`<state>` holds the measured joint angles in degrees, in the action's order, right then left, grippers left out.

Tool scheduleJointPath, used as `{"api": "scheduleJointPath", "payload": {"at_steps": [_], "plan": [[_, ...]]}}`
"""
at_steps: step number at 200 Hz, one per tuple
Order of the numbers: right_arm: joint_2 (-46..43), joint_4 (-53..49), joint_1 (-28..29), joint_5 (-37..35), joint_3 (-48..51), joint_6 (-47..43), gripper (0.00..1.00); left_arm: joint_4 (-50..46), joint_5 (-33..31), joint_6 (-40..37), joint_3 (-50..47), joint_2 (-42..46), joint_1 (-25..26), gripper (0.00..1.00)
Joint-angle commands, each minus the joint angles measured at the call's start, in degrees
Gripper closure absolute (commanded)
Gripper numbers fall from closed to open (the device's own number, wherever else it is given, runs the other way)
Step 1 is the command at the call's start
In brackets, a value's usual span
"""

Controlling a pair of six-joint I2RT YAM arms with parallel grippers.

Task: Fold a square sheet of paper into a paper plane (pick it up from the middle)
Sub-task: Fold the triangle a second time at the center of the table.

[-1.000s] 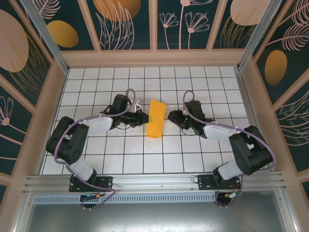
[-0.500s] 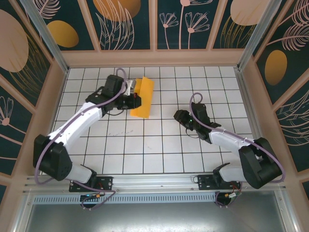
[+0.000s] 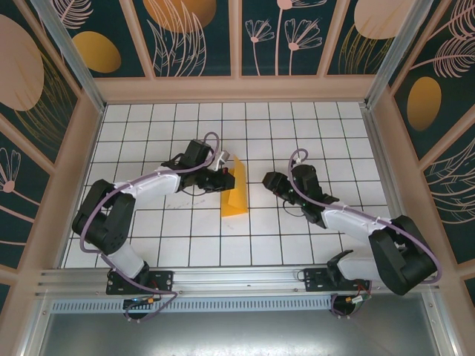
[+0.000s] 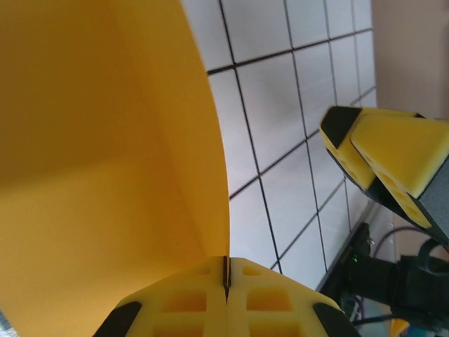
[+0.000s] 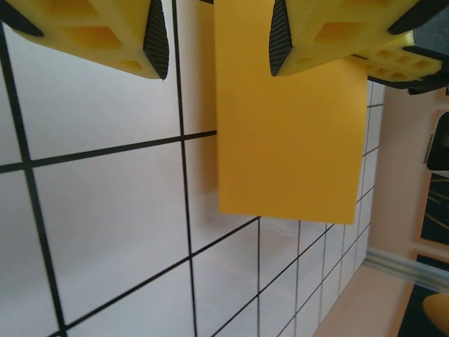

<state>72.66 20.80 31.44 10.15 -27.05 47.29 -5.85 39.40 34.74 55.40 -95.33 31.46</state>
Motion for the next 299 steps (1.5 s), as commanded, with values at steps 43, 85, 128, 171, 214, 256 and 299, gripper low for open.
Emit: {"api": "scheduleJointPath", "payload": {"at_steps": [43,85,128,171,214,256,299], "plan": [[2.9,0.3,3.7,2.8,-4.3,-6.4,0.54,0.4,0.5,-3.6,-3.2,-2.1,-0.2,1.0],[2.8,-1.7,10.1,-3.5,-5.1,-12.7,0.54,1.5,-0.8,-0.8,-4.7,-1.5,-0.3,0.96],[2.7,-5.0,16.5,-8.2,-4.8,-13.7,0.53,1.7,-3.1,0.7,-4.2,-1.3,-0.2,0.77],[4.9,-5.1,24.0,-13.6,-5.8,-14.6,0.51,2.8,-4.4,2.5,-3.7,-0.5,-1.1,0.79],[13.3,-13.1,34.4,-27.3,-14.4,-18.3,0.43,3.8,-3.3,3.6,-3.5,-0.3,-1.3,0.96],[21.1,-21.8,40.6,-40.0,-22.6,-16.3,0.38,3.3,-3.2,3.6,-3.5,0.1,-1.3,1.0],[25.6,-28.0,41.9,-44.9,-26.5,-13.9,0.4,2.9,-3.1,3.3,-3.5,0.2,-1.3,1.0]]}}
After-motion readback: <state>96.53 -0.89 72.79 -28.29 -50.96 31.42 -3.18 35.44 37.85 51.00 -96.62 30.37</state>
